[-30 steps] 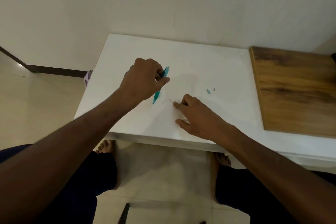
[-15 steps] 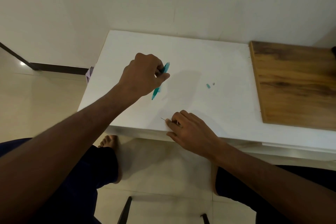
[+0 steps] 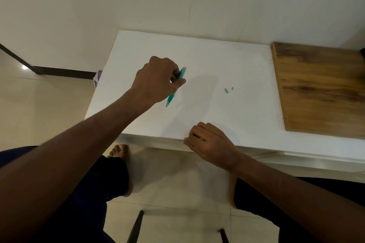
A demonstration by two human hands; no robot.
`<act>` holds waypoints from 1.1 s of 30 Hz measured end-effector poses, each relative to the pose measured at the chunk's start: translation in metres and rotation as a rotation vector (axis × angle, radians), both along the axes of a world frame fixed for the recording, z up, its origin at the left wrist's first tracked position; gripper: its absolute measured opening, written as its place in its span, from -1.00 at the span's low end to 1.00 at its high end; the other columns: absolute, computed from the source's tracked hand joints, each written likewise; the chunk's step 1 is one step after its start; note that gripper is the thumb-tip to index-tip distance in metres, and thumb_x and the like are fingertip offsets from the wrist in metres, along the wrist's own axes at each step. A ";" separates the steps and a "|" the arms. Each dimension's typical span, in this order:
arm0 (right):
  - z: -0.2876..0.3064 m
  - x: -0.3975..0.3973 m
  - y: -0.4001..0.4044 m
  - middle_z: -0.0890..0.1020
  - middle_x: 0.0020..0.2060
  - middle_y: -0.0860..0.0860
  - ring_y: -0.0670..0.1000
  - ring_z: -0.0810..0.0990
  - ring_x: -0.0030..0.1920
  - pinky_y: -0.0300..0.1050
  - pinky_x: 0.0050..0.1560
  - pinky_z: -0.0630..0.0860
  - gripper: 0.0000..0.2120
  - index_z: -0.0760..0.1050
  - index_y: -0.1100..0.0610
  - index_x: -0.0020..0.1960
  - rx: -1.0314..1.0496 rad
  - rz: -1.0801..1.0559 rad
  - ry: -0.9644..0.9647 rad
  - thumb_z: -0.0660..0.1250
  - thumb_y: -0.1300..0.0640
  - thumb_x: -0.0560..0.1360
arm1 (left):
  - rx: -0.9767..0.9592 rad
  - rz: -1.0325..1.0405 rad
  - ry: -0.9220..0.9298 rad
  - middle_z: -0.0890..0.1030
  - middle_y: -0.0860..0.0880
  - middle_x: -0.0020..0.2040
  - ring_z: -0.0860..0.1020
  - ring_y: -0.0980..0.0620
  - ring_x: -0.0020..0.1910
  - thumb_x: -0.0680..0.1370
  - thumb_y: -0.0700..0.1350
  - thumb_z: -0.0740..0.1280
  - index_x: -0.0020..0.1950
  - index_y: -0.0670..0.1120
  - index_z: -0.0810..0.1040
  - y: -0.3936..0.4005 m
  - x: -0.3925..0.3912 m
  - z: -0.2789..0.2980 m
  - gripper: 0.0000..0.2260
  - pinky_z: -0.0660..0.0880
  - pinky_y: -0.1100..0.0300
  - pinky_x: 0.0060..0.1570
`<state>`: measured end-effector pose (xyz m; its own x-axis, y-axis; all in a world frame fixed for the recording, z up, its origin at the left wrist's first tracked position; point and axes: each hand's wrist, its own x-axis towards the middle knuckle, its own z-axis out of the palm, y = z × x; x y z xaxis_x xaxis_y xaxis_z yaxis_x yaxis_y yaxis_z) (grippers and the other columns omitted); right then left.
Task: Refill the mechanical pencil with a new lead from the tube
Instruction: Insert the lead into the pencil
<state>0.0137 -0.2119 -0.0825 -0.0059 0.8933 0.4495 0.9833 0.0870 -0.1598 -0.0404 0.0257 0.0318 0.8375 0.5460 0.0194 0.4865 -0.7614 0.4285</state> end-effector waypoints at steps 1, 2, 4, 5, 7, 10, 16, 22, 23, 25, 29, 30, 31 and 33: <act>0.000 0.001 0.000 0.61 -0.25 0.09 0.10 0.51 -0.29 -0.02 -0.32 0.42 -0.84 0.63 0.20 -0.17 0.015 0.009 -0.028 0.51 0.34 0.55 | 0.000 0.000 0.002 0.76 0.06 -0.09 0.72 -0.02 -0.11 0.59 0.15 0.50 0.03 -0.03 0.74 0.000 0.000 0.000 -0.75 0.61 0.08 -0.12; -0.001 0.002 0.000 0.60 -0.25 0.09 0.10 0.51 -0.29 -0.03 -0.31 0.39 -0.83 0.62 0.19 -0.18 0.033 0.019 -0.052 0.50 0.35 0.56 | 0.000 0.000 0.003 0.76 0.06 -0.10 0.72 -0.02 -0.11 0.59 0.15 0.50 0.03 -0.02 0.74 -0.001 0.000 0.000 -0.75 0.59 0.09 -0.14; -0.002 0.006 -0.001 0.60 -0.25 0.10 0.11 0.51 -0.29 -0.02 -0.31 0.38 -0.82 0.62 0.19 -0.18 0.069 0.039 -0.086 0.46 0.38 0.57 | 0.004 0.001 0.006 0.76 0.06 -0.10 0.72 -0.02 -0.12 0.59 0.15 0.50 0.03 -0.03 0.74 -0.001 0.000 0.000 -0.75 0.54 0.12 -0.16; -0.003 0.007 -0.001 0.60 -0.25 0.10 0.12 0.51 -0.29 -0.01 -0.31 0.38 -0.81 0.63 0.19 -0.18 0.082 0.048 -0.098 0.44 0.38 0.58 | 0.007 0.002 0.007 0.76 0.06 -0.10 0.72 -0.01 -0.12 0.59 0.16 0.50 0.03 -0.03 0.74 -0.001 -0.001 0.000 -0.74 0.52 0.13 -0.16; -0.005 0.006 -0.001 0.61 -0.24 0.11 0.12 0.52 -0.29 0.00 -0.32 0.40 -0.80 0.62 0.20 -0.18 0.087 0.062 -0.109 0.42 0.38 0.59 | 0.012 0.001 0.011 0.76 0.07 -0.09 0.72 -0.01 -0.12 0.59 0.16 0.50 0.03 -0.03 0.74 0.000 -0.001 0.001 -0.74 0.50 0.14 -0.17; -0.001 0.007 0.005 0.64 -0.19 0.14 0.13 0.56 -0.24 0.05 -0.28 0.50 -0.85 0.63 0.24 -0.14 0.025 0.034 0.016 0.44 0.31 0.62 | 0.008 0.001 0.020 0.76 0.08 -0.09 0.71 0.00 -0.12 0.59 0.18 0.49 0.03 -0.01 0.74 0.000 -0.002 0.003 -0.74 0.50 0.14 -0.18; 0.048 0.037 0.030 0.72 -0.16 -0.17 -0.12 0.67 -0.12 -0.40 -0.12 0.52 -0.94 0.67 0.04 -0.02 -0.038 -0.386 0.765 0.52 0.07 0.60 | -0.082 -0.079 -0.057 0.71 0.05 -0.14 0.69 -0.02 -0.12 0.64 0.12 0.45 0.06 -0.08 0.74 -0.003 0.003 0.006 -0.73 0.59 0.06 -0.13; 0.070 0.073 0.038 0.80 -0.09 -0.08 -0.15 0.75 -0.04 -0.19 0.04 0.65 -0.80 0.74 -0.03 0.21 -0.105 -0.613 1.279 0.53 0.05 0.59 | -0.158 -0.183 -0.137 0.76 -0.02 0.02 0.72 -0.08 -0.03 0.74 -0.10 0.29 0.14 -0.20 0.68 -0.006 0.003 -0.001 -0.77 0.59 0.03 0.13; 0.070 0.076 0.040 0.80 -0.08 -0.08 -0.17 0.74 -0.06 -0.18 0.02 0.63 -0.81 0.75 0.00 0.21 -0.113 -0.626 1.334 0.51 0.07 0.61 | -0.191 -0.190 -0.132 0.73 0.04 0.02 0.72 -0.04 -0.03 0.75 -0.14 0.26 0.19 -0.20 0.68 -0.007 0.003 -0.003 -0.78 0.60 0.09 0.14; 0.071 0.079 0.044 0.79 -0.07 -0.06 -0.14 0.70 -0.07 -0.16 0.01 0.64 -0.84 0.76 0.05 0.18 -0.141 -0.646 1.393 0.49 0.08 0.62 | -0.261 -0.189 -0.115 0.67 0.12 0.00 0.71 0.04 -0.06 0.77 -0.17 0.20 0.27 -0.16 0.65 -0.010 0.002 -0.006 -0.75 0.59 0.27 0.11; 0.074 0.085 0.051 0.79 -0.09 0.01 -0.04 0.74 -0.08 -0.10 0.05 0.68 -0.88 0.74 0.12 0.11 -0.113 -0.666 1.537 0.48 0.12 0.63 | -0.447 -0.168 -0.136 0.71 -0.01 0.18 0.61 0.13 -0.15 0.80 -0.12 0.15 0.01 0.15 0.58 -0.012 0.007 -0.012 -0.70 0.54 0.41 -0.12; 0.076 0.087 0.052 0.80 -0.08 0.01 -0.02 0.76 -0.06 -0.09 0.05 0.68 -0.90 0.74 0.11 0.10 -0.091 -0.662 1.577 0.48 0.13 0.63 | -0.498 -0.152 -0.160 0.70 -0.03 0.14 0.57 0.13 -0.17 0.80 -0.10 0.14 -0.02 0.19 0.58 -0.013 0.008 -0.013 -0.68 0.54 0.34 -0.14; 0.078 0.090 0.053 0.81 -0.05 0.01 -0.01 0.76 -0.03 -0.09 0.06 0.68 -0.92 0.74 0.10 0.09 -0.068 -0.657 1.612 0.49 0.14 0.62 | -0.531 -0.135 -0.180 0.69 0.01 0.03 0.55 0.16 -0.19 0.80 -0.05 0.13 0.01 0.19 0.63 -0.013 0.008 -0.014 -0.67 0.50 0.28 -0.14; 0.081 0.097 0.054 0.81 0.01 0.00 -0.01 0.74 0.01 -0.09 0.05 0.66 -0.95 0.75 0.05 0.04 -0.021 -0.654 1.619 0.51 0.13 0.60 | -0.529 -0.114 -0.186 0.58 0.10 -0.17 0.52 0.22 -0.21 0.81 0.05 0.11 0.13 0.14 0.71 -0.015 0.010 -0.016 -0.64 0.41 0.26 -0.15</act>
<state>0.1109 -0.1579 -0.0013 0.7312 0.5703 -0.3744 -0.2877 -0.2398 -0.9272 -0.0300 0.0111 0.0158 0.9004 0.4277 -0.0793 0.2938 -0.4636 0.8359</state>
